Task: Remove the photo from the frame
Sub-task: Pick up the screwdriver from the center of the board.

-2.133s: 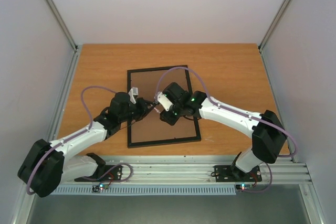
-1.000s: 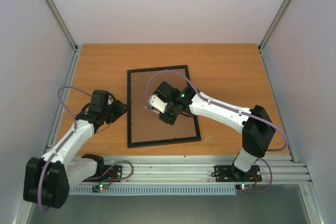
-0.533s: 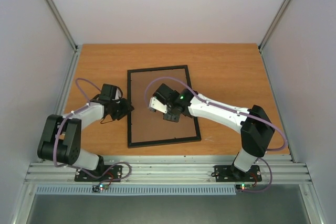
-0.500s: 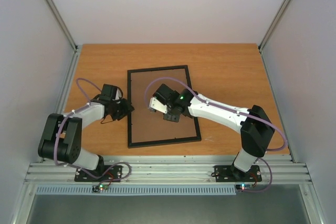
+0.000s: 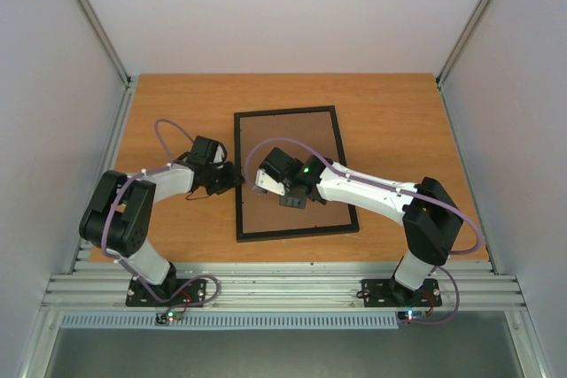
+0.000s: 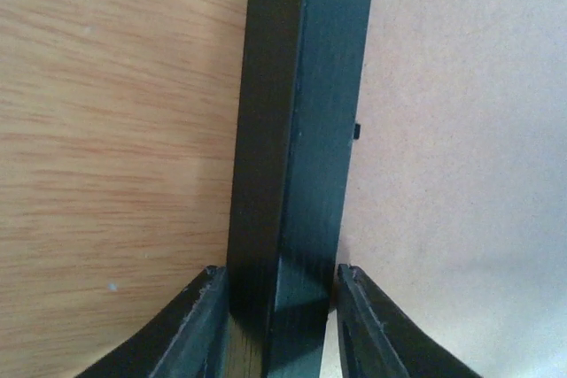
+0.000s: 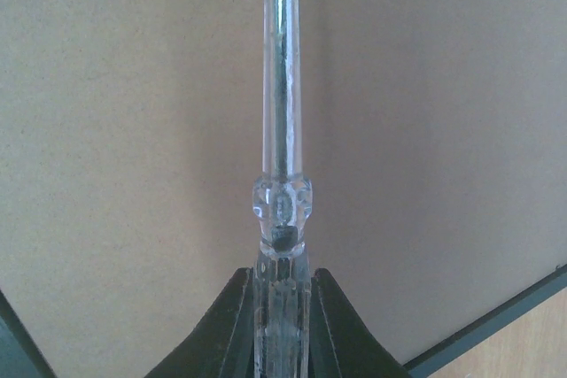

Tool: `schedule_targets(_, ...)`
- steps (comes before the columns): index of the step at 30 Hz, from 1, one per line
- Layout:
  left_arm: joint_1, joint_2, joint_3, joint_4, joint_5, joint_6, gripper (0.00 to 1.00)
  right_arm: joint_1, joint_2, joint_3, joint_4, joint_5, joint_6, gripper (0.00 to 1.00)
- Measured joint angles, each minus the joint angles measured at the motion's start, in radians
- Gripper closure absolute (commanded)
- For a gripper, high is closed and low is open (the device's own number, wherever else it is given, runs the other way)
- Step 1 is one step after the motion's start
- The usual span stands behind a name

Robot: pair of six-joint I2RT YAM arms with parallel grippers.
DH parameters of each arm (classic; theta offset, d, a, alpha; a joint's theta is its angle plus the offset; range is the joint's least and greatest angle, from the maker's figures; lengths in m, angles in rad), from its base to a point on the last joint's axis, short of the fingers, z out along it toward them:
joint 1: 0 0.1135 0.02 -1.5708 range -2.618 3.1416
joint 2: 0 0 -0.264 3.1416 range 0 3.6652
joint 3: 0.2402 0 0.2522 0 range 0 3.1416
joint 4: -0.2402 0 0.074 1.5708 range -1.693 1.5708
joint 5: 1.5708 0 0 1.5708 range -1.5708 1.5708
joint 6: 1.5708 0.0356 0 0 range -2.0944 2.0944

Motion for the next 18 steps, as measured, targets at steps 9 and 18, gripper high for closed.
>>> schedule_targets(9,-0.015,-0.179,-0.092,-0.011,-0.012,-0.028,0.45,0.009,-0.005,-0.031,0.026,0.010,0.002,0.99)
schedule_targets(18,-0.024,-0.457,-0.248,0.139,0.023,-0.232,0.41,0.010,-0.008,-0.035,0.075,-0.009,0.083,0.99)
